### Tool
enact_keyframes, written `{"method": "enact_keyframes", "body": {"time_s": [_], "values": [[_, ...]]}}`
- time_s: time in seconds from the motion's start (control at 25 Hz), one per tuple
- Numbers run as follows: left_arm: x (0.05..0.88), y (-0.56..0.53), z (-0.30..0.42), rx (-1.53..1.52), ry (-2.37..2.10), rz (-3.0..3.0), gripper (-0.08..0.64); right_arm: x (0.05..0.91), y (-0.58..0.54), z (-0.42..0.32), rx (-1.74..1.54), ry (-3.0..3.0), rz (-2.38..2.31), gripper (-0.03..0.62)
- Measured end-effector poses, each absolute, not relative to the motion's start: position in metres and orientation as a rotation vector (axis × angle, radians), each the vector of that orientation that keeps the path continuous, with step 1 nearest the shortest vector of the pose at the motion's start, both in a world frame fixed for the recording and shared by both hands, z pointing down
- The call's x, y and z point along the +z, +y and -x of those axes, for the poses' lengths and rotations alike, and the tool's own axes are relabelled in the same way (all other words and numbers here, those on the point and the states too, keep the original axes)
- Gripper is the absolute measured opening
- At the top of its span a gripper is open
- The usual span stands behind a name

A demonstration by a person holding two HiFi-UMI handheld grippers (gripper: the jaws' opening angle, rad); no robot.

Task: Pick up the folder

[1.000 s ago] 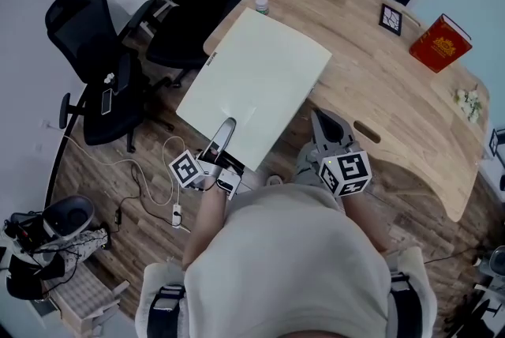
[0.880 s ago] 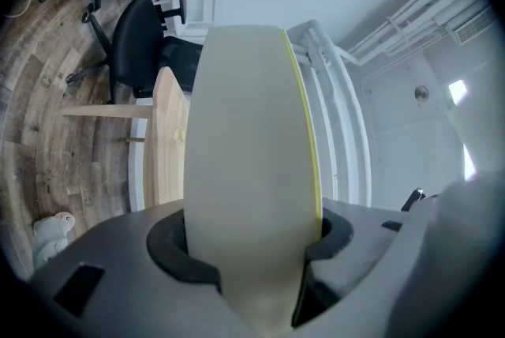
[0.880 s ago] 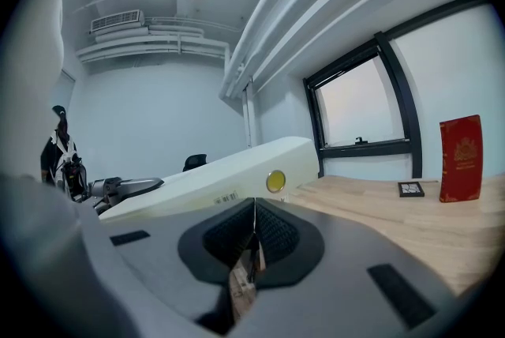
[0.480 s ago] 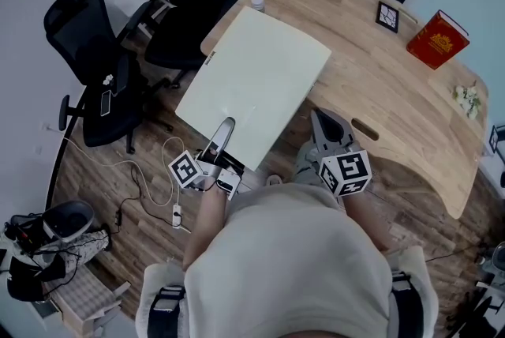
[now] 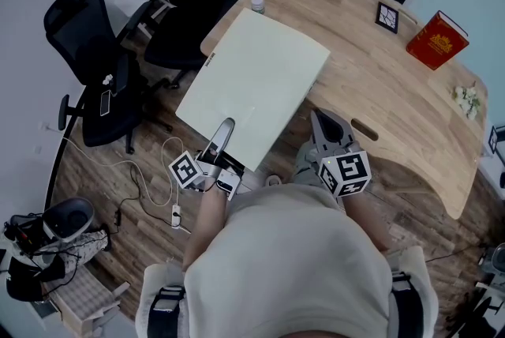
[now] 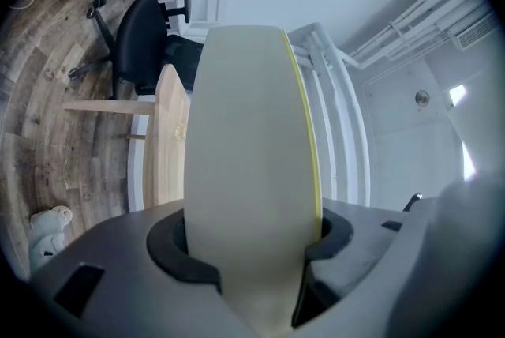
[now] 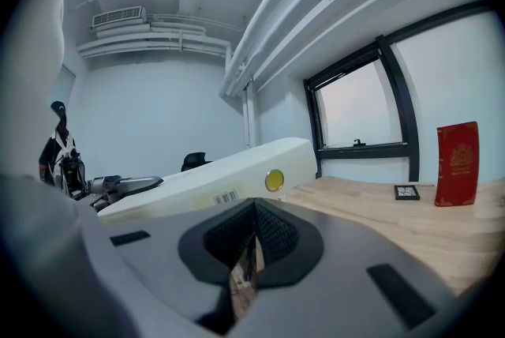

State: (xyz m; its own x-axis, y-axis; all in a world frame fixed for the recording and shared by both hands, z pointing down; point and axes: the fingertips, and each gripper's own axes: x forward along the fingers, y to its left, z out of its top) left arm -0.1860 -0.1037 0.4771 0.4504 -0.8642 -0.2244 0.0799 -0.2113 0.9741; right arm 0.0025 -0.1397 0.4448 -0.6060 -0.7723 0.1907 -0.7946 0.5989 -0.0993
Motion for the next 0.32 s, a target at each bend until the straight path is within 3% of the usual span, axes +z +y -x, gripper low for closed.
{"method": "enact_keyframes", "body": {"time_s": [0.32], "values": [[0.4779, -0.1041, 0.1909, -1.021, -0.711, -1.537, 0.279, 0.4449, -0.1396, 0.0032, 0.257, -2.694, -1.328, 0.018]]}}
